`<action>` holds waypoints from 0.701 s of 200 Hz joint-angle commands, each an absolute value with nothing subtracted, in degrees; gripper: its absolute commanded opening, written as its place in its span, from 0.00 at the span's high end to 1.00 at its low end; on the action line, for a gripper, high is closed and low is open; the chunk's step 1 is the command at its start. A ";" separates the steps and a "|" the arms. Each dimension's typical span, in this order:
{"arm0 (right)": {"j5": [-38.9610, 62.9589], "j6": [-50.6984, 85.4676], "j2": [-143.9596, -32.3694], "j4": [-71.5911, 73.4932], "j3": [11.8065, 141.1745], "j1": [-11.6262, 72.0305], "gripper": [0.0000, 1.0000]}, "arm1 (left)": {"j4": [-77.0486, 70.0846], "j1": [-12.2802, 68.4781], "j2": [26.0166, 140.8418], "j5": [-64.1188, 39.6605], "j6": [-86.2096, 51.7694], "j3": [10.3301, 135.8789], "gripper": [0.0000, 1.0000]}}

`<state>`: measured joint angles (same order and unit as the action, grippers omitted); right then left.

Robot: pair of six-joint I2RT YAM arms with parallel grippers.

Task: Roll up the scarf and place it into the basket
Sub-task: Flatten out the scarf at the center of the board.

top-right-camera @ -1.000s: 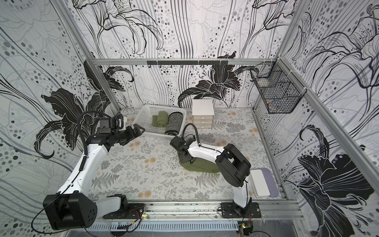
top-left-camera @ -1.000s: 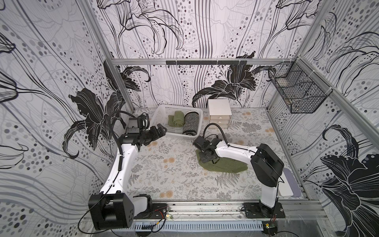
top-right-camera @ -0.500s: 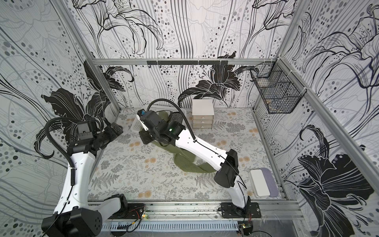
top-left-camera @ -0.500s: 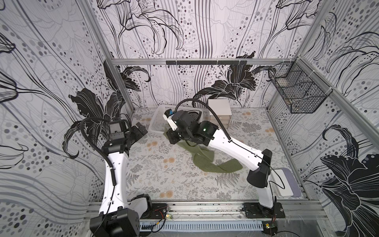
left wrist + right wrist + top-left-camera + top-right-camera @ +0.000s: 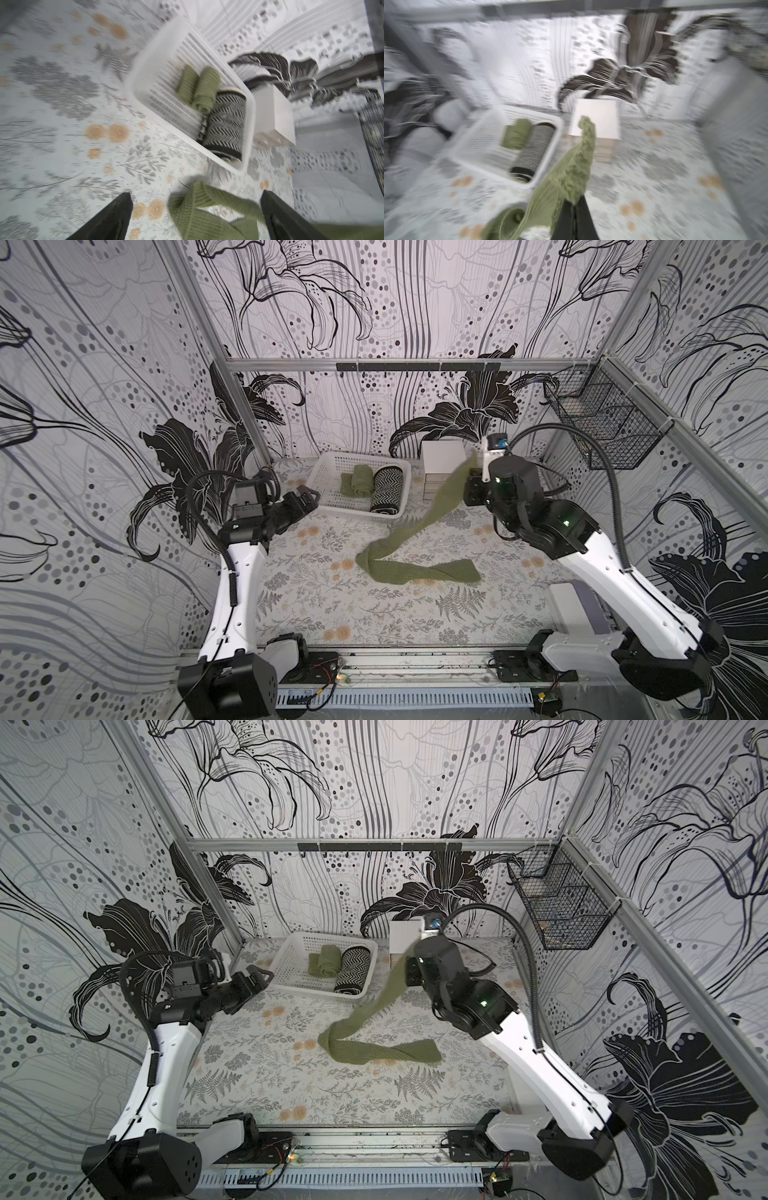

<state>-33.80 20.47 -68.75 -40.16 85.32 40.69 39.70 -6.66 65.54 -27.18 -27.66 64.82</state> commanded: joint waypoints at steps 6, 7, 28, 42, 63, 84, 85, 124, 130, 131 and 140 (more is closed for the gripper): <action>-43.15 26.89 -61.61 -53.11 71.95 34.10 1.00 | 38.63 6.25 65.88 -27.86 -24.45 65.07 0.01; -42.98 26.94 -61.30 -53.18 71.48 33.88 1.00 | 38.61 6.64 65.99 -27.82 -24.53 65.01 0.01; -41.67 27.18 -58.58 -54.19 66.20 30.75 1.00 | 37.54 15.54 68.81 -25.43 -26.32 63.04 0.01; -40.37 26.39 -58.84 -53.60 64.86 29.49 1.00 | 37.43 21.21 71.49 -21.85 -27.13 61.36 0.01; -38.71 24.64 -60.18 -50.81 62.98 27.74 1.00 | 37.47 28.43 74.91 -13.28 -30.12 58.93 0.01; -35.77 23.82 -61.55 -47.75 61.07 25.07 1.00 | 34.42 33.38 76.76 -5.54 -34.22 55.59 0.01; -35.60 23.77 -61.63 -47.61 60.99 24.97 1.00 | 34.35 33.61 76.83 -5.10 -34.47 55.43 0.01; -31.91 22.46 -64.72 -44.57 59.85 22.79 1.00 | 29.09 38.36 85.83 1.33 -40.19 55.13 0.01; -31.66 22.29 -65.05 -44.44 59.91 22.71 1.00 | 28.78 38.88 87.38 2.63 -41.35 55.81 0.01; -31.52 22.26 -65.09 -44.37 59.92 22.69 1.00 | 28.63 38.95 87.64 2.81 -41.46 55.85 0.01; -31.07 22.02 -65.15 -44.07 59.79 22.59 1.00 | 26.97 39.33 89.45 4.22 -42.89 55.90 0.01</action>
<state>-33.17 23.31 -64.62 -46.68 60.18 23.09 33.06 38.00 85.34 -3.57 -37.15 54.48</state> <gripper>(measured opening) 0.045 0.993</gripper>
